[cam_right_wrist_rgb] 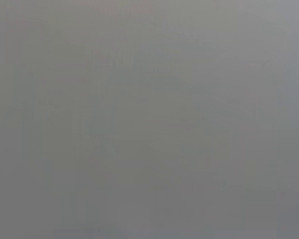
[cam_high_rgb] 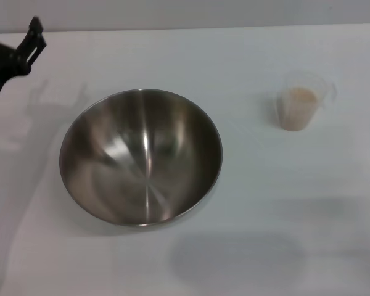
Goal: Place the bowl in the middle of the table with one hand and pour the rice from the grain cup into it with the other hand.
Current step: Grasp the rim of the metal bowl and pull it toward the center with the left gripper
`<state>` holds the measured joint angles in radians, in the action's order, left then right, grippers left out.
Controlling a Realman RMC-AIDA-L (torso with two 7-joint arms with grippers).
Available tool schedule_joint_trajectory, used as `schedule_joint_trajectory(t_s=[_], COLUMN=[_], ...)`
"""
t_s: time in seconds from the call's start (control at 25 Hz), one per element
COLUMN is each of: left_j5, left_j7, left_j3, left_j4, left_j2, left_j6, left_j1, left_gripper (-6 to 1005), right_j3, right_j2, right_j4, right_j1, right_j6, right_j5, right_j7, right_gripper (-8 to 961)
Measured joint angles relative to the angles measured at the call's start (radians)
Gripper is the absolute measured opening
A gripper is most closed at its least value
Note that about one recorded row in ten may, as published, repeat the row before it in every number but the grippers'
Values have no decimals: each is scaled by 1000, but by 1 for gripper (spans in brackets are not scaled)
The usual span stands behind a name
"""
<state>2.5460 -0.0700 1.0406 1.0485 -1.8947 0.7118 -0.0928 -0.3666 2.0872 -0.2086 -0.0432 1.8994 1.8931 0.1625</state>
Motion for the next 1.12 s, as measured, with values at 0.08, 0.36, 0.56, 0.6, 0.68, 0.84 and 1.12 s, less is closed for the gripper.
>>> schedule_joint_trajectory(t_s=[0.08, 0.36, 0.56, 0.6, 0.68, 0.84, 1.12], left_j5=[39, 145, 132, 132, 123, 88, 57], left_j7=[4, -32, -118, -118, -149, -165, -192], left_j3=[58, 313, 443, 443, 465, 488, 500], left_j4=[135, 545, 700, 700, 732, 747, 764], left_j2=[14, -69, -150, -150, -167, -163, -165], left_j6=[-176, -976, -1379, -1379, -1468, -1602, -1736], left_j1=[25, 50, 10, 10, 0, -27, -26], left_gripper=[852, 853, 854, 854, 854, 855, 856], right_j3=[0, 0, 0, 1, 6, 12, 12], right_j2=[0, -1, -1, -1, 0, 0, 1], right_j4=[0, 0, 0, 0, 0, 0, 0], right_j1=[-1, -1, -1, -1, -1, -1, 3], right_j6=[0, -1, -9, -11, -13, -16, -16], right_j5=[0, 0, 0, 0, 0, 0, 0], right_j7=[0, 0, 0, 0, 0, 0, 0], right_gripper=[826, 827, 827, 827, 827, 827, 826])
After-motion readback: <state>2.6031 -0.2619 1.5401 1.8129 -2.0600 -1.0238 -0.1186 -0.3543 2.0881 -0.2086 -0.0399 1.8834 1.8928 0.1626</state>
